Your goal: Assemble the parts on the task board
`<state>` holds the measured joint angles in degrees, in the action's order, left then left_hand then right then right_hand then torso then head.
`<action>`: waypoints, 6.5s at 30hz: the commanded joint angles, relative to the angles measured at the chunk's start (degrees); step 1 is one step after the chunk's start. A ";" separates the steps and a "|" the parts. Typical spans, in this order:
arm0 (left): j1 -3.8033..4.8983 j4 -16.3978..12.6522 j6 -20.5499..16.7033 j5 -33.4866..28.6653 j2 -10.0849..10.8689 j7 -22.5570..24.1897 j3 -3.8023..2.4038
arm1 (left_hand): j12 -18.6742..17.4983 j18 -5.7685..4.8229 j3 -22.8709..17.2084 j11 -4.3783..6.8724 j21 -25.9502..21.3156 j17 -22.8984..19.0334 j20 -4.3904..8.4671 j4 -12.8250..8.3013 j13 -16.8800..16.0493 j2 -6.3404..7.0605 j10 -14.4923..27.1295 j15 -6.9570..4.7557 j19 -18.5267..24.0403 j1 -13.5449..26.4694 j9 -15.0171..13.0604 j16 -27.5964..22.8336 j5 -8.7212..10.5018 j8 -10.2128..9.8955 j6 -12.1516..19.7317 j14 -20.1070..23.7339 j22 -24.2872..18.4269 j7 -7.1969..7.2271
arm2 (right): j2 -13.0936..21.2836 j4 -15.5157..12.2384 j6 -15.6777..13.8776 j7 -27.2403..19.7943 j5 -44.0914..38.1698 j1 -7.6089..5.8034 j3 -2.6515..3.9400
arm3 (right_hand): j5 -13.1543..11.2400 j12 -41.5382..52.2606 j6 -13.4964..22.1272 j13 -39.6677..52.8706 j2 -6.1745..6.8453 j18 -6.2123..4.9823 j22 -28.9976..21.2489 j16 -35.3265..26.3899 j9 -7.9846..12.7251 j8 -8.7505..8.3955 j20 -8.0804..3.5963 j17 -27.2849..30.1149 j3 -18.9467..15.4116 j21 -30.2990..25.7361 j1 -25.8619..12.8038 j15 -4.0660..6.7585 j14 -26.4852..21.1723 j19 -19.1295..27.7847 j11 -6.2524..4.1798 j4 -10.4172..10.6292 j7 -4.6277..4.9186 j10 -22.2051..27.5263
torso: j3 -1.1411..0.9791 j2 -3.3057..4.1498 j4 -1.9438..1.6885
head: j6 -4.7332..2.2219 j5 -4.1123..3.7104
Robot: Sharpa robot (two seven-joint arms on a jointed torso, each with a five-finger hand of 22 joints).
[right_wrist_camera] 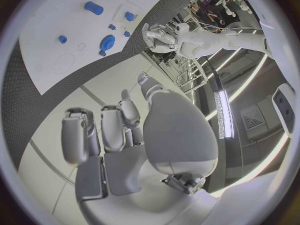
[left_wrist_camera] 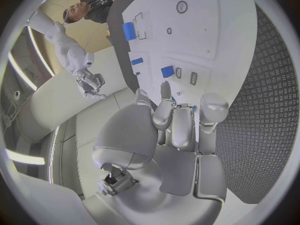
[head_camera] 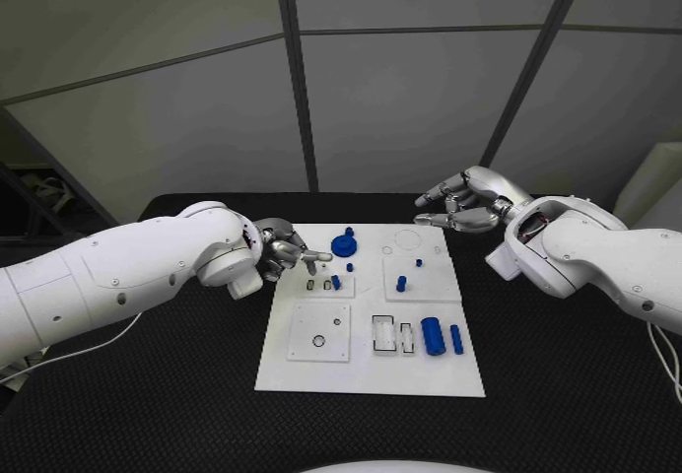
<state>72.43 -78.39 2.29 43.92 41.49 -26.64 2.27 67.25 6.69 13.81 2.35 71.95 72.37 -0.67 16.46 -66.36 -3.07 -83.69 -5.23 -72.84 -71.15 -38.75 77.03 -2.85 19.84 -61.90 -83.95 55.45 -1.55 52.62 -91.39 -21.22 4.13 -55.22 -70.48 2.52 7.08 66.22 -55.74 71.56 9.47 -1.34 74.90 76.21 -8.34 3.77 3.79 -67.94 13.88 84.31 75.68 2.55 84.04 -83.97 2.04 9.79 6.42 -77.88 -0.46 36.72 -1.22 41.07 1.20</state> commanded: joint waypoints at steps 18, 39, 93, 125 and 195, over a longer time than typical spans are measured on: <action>2.68 5.13 3.99 4.03 -7.73 -7.09 3.84 | 2.95 -0.85 1.52 0.12 2.64 2.04 -0.07 0.01 -8.05 -1.17 -1.23 -0.47 -0.68 0.26 -5.25 1.57 0.00 -0.19 1.28 -2.84 3.89 0.06 | -1.57 0.48 -0.50 3.49 2.14 -0.16 0.04 | 1.80 -0.61 -0.60 -0.38 0.26 -0.62 8.05 -0.33 -0.18 0.15 0.04 0.14 0.07 -0.48 0.26 0.05 1.11 -1.35 -0.42 0.31 0.04 0.11 | 0.05 0.21 0.12 | 0.36 0.26; 2.75 7.93 6.41 6.61 -10.47 -7.79 3.88 | 3.67 -0.99 1.37 0.07 3.37 2.75 -0.14 -0.36 -9.66 -1.83 -1.51 -0.43 -0.86 -0.98 -7.09 2.10 -0.07 -0.83 1.44 -2.95 5.12 0.00 | -2.09 0.80 -0.14 3.69 1.71 -0.16 0.04 | 1.97 -0.66 -0.66 -0.44 0.27 -0.64 7.96 -0.41 -0.22 0.16 0.04 0.21 0.06 -0.57 0.23 0.06 1.11 -1.30 -0.41 0.39 0.04 0.14 | 0.18 0.33 0.12 | 1.29 0.46; 2.73 8.97 8.66 7.11 -12.32 -7.43 3.88 | 2.33 -1.26 -2.12 0.31 5.01 6.04 -0.04 -6.32 -12.24 -5.00 -1.74 -0.61 -1.15 -9.59 -12.24 4.65 -7.01 -4.24 1.41 -3.52 7.98 0.32 | -2.90 1.23 0.33 3.46 1.54 -0.15 0.04 | 2.14 -0.37 -0.81 -0.27 0.11 -0.64 7.96 -0.39 -0.32 0.18 0.01 0.08 0.13 -0.60 0.14 0.07 1.18 -1.34 -0.43 0.64 0.02 -0.04 | 0.22 0.50 0.09 | 2.17 0.21; 2.68 2.11 2.13 6.44 -5.90 -5.58 3.78 | -1.03 -1.26 -37.13 -0.22 5.41 6.82 -0.43 -13.92 -15.17 6.08 -3.12 -0.32 -0.66 -4.12 -20.37 5.09 -30.06 -10.32 -0.17 -3.64 9.60 -0.54 | -2.57 1.87 0.57 3.13 1.24 -0.15 0.04 | 2.23 -0.33 -0.84 -0.26 0.07 -0.64 7.95 -0.43 -0.35 0.17 0.00 0.10 0.21 -0.62 0.28 0.09 1.20 -1.34 -0.46 0.63 0.00 -0.08 | 0.24 0.51 0.05 | 2.13 0.35; 1.52 2.57 5.11 17.23 -7.65 -6.33 3.80 | -0.77 -1.30 -41.03 -0.06 5.54 7.52 -0.30 -16.32 -15.95 6.93 -3.53 -0.35 -0.90 -1.47 -22.66 5.64 -29.47 -10.65 -0.62 -3.82 10.07 -0.47 | -3.38 2.43 2.01 3.06 0.72 -0.12 0.03 | 2.27 -0.32 -0.82 -0.29 0.04 -0.59 8.12 -0.31 -0.40 0.12 -0.02 -0.17 0.22 -0.48 0.19 0.10 1.29 -1.48 -0.44 0.81 0.02 -0.10 | 0.25 0.52 0.15 | 3.81 0.53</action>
<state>74.08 -75.77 6.06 60.64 33.92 -32.98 6.00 66.76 4.90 -15.28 1.98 77.36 74.91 -1.14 11.61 -75.06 4.37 -83.94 -5.19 -73.47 -72.79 -61.45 82.33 -32.30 9.40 -62.15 -84.14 65.54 -1.96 49.28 -88.94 -19.69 7.67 -54.88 -70.49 2.50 8.98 65.79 -56.12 71.22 9.47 -1.32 74.90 76.00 -8.67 3.77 3.78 -68.06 14.05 84.05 75.69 2.55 84.04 -83.97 1.84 10.25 6.40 -77.69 -0.20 37.24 -1.09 44.85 1.68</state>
